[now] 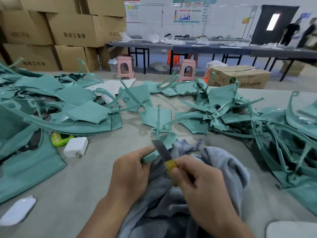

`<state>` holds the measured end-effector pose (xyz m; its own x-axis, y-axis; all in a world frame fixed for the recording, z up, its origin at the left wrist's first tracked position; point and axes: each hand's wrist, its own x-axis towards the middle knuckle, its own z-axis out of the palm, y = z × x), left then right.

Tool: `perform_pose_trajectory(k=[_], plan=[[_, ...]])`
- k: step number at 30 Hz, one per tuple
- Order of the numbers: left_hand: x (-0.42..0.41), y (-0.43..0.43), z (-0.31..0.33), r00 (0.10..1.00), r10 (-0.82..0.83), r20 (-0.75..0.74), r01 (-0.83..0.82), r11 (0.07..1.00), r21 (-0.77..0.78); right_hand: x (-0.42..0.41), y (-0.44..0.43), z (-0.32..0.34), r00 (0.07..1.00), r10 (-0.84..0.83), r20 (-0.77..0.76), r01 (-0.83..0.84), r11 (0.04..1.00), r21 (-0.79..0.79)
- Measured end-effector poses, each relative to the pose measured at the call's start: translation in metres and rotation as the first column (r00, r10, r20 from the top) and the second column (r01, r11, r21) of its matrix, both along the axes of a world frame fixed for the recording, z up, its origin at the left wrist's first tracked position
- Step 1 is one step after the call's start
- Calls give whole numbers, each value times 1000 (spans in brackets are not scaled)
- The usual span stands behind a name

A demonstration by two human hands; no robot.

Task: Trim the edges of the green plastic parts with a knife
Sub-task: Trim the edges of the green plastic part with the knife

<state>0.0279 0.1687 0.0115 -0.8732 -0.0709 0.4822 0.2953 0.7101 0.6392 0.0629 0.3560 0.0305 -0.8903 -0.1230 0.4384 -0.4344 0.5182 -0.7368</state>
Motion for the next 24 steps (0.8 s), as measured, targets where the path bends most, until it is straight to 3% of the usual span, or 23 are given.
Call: perform_pose_trajectory(k=[4, 6, 8, 10, 12, 16, 20, 24], plan=[[0, -3, -1, 999, -33, -13, 34, 995, 99, -18, 14, -2, 977, -211, 43, 214, 973, -91], [1, -3, -2, 999, -50, -15, 51, 993, 102, -20, 19, 2, 986, -166, 15, 166, 978, -126], [0, -4, -3, 999, -42, -26, 45, 993, 113, -20, 15, 3, 994, -106, 35, 107, 994, -17], [0, -4, -1, 999, -47, -25, 50, 993, 106, -24, 16, 0, 979, -182, 86, 177, 982, 62], [3, -4, 2, 997, -65, -29, 68, 993, 97, -27, 22, 1, 964, -254, 78, 251, 967, 44], [4, -1, 4, 998, -67, 3, 66, 989, 130, -22, 21, 1, 992, -124, 24, 123, 991, 45], [8, 1, 9, 998, -66, -1, 65, 991, 114, -28, 26, 1, 960, -272, 72, 267, 961, 74], [9, 1, 9, 997, -77, 17, 74, 987, 142, -17, 21, 6, 991, -131, -26, 133, 985, 109]])
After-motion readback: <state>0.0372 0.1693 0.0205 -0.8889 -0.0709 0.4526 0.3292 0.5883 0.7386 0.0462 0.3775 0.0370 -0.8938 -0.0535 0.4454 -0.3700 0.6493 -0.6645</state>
